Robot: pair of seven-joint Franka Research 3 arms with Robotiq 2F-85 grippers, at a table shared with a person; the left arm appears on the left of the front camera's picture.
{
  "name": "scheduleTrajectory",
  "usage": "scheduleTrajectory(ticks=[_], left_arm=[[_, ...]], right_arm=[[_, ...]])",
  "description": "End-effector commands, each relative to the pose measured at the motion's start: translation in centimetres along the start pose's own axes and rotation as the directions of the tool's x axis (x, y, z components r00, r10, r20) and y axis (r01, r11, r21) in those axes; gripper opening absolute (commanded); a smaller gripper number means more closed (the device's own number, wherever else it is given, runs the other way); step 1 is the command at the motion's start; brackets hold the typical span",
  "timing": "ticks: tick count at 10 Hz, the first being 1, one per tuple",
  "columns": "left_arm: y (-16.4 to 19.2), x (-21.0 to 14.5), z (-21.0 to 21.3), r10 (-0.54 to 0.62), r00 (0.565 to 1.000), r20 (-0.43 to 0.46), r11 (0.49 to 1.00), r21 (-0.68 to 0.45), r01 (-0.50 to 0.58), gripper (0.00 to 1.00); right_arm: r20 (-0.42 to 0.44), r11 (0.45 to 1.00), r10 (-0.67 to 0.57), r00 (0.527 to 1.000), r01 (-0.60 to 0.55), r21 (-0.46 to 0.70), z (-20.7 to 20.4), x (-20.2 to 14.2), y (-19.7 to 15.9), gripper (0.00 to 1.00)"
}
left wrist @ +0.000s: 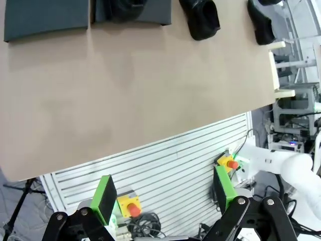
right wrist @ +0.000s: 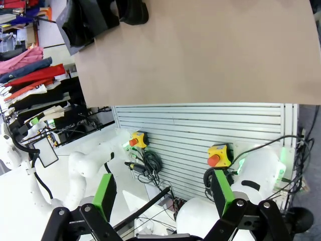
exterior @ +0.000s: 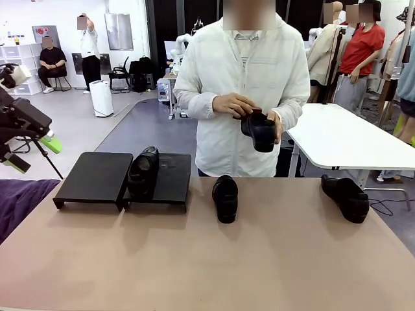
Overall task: Organize the shoes by placing them on the stand.
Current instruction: Place the Shoe from the middle of the table onto the Shoes Stand, then pick up one Shoe and place it in the middle of the table.
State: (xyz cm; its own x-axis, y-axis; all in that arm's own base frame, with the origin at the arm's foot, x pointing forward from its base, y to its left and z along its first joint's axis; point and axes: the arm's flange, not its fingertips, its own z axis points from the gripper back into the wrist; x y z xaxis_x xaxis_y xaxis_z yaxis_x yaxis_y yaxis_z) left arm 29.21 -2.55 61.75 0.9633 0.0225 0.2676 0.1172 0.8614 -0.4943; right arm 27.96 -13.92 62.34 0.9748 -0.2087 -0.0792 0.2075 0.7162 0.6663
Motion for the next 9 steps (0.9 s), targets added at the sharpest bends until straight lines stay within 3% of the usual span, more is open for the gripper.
scheduleTrajectory(ticks=[1, 9], left_arm=[[0.56, -0.19, 0.77, 0.015, 1.0, 0.0, 1.0, -0.015, -0.015, 1.0], [0.56, -0.19, 0.77, 0.015, 1.0, 0.0, 1.0, -0.015, -0.015, 1.0]], right_arm=[[-0.003, 1.0, 0.014, 1.0, -0.014, 0.002, 0.3, -0.12, -0.03, 1.0], [-0.003, 1.0, 0.014, 1.0, -0.014, 0.002, 0.3, -0.12, -0.03, 1.0]])
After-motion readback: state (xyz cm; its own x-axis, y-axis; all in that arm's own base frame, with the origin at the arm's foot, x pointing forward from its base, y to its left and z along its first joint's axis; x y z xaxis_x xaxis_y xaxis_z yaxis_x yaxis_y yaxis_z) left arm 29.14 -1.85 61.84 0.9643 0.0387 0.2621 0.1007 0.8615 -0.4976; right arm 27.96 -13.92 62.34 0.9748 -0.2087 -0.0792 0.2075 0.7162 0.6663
